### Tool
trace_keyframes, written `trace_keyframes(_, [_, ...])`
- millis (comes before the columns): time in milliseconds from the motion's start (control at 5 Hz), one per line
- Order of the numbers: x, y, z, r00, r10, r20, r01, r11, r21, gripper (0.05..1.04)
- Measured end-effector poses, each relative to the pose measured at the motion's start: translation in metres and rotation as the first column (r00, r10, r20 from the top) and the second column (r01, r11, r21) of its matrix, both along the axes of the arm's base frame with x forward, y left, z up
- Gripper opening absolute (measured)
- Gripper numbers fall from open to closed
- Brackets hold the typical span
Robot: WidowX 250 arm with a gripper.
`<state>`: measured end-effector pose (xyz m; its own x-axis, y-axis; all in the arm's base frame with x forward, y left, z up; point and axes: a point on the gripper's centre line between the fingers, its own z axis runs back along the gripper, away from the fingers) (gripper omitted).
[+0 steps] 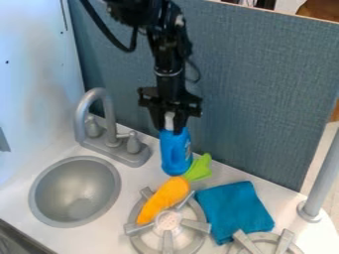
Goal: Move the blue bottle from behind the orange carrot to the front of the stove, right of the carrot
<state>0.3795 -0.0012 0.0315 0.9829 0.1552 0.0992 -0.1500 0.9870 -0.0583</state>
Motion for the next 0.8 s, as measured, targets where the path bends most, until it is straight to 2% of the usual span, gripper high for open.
trace_keyframes(200, [-0.035, -0.037, 0.013, 0.993, -0.114, 0.030, 0.115, 0.993, -0.038, 0.505])
trace_keyframes(400, [-0.068, -0.052, 0.019, 0.983, -0.181, 0.025, 0.182, 0.982, -0.052, 0.505])
trace_keyframes(600, [-0.101, -0.072, 0.018, 0.964, -0.264, 0.021, 0.265, 0.962, -0.062, 0.505])
trace_keyframes(800, [-0.120, -0.089, 0.005, 0.957, -0.291, 0.009, 0.291, 0.955, -0.058, 0.505])
